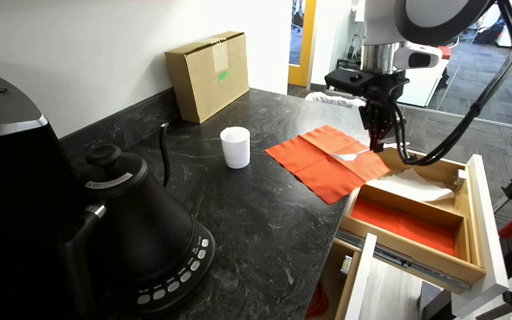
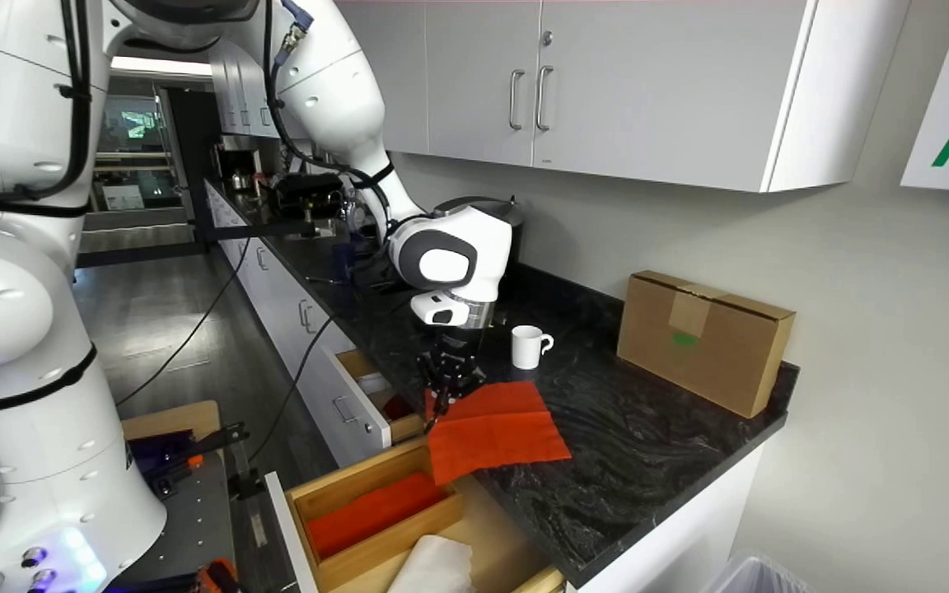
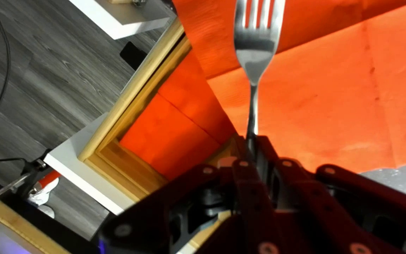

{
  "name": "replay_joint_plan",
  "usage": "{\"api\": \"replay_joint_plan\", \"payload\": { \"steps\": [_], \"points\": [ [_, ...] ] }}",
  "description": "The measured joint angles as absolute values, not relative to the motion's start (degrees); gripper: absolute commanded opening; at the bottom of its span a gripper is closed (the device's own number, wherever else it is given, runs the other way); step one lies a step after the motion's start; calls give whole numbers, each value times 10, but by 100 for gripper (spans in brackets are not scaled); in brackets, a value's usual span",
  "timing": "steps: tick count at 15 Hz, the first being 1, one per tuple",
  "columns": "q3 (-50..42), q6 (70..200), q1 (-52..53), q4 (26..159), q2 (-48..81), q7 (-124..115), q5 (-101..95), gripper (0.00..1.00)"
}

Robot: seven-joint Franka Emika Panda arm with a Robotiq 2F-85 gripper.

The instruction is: Put the fork in the open drawer on the right

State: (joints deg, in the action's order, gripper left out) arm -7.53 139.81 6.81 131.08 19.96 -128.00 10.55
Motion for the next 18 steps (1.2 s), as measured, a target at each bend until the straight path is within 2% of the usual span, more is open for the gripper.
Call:
{"api": "replay_joint_plan", "payload": {
  "steps": [12, 15, 18],
  "points": [
    [-30, 1414, 95, 1402, 168, -1488, 105, 4],
    [-76, 1421, 144, 1433, 152, -1491, 142, 4],
    [-188, 1443, 240, 1462, 150, -1490, 182, 4]
  ]
}}
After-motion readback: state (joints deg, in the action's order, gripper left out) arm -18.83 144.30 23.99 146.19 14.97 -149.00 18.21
